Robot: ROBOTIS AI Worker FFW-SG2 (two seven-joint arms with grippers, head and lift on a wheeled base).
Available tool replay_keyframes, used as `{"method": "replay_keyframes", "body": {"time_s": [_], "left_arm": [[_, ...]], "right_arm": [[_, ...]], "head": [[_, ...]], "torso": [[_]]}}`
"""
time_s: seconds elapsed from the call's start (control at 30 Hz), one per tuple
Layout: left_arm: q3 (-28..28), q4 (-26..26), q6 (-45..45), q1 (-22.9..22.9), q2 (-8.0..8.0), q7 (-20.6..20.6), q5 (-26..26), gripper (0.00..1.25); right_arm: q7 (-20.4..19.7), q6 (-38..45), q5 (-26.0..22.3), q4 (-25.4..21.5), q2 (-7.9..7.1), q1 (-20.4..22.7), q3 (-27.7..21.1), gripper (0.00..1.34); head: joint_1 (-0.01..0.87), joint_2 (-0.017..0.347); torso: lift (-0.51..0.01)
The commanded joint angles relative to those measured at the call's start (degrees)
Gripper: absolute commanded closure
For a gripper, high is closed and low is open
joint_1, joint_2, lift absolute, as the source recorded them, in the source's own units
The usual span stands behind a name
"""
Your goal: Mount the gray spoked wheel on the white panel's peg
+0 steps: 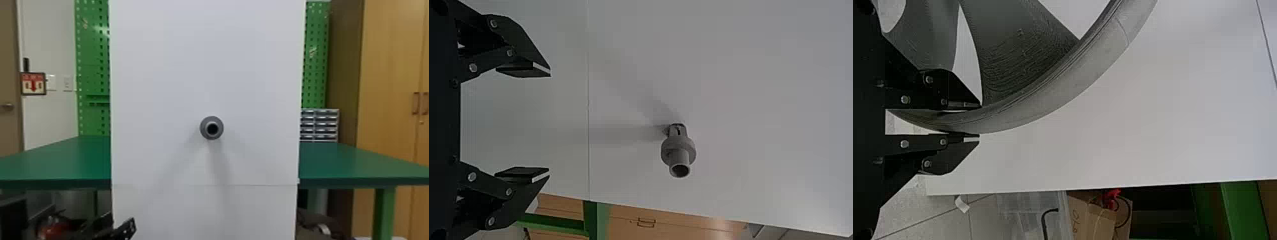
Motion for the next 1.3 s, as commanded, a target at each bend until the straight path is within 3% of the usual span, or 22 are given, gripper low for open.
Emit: {"method": "replay_keyframes", "body": {"time_s": [0.0, 0.23, 0.73, 1.27], "left_arm": [[-0.38, -0.04, 0.08, -0.27, 0.09, -0.29, 0.49, 0.53], [1.29, -0.04, 2.19, -1.59, 0.53, -5.22, -1.53, 0.53], [1.82, -0.39, 2.37, -1.68, 0.79, -5.30, -1.09, 0.53], [4.54, -4.35, 5.27, -1.68, 1.76, -5.39, -2.15, 0.53]], "right_arm": [[0.00, 0.00, -0.01, 0.06, 0.05, -0.05, -0.01, 1.25], [0.00, 0.00, -0.01, 0.06, 0.05, -0.23, -0.01, 1.25], [0.00, 0.00, 0.16, 0.06, 0.05, -0.31, -0.01, 1.25], [-0.09, 2.29, 1.39, -0.47, 0.05, -0.84, 0.08, 1.25]], "head": [[0.083, -0.008], [0.083, -0.008], [0.083, -0.008], [0.083, -0.008]], "torso": [[-0.487], [-0.487], [-0.487], [-0.487]]}}
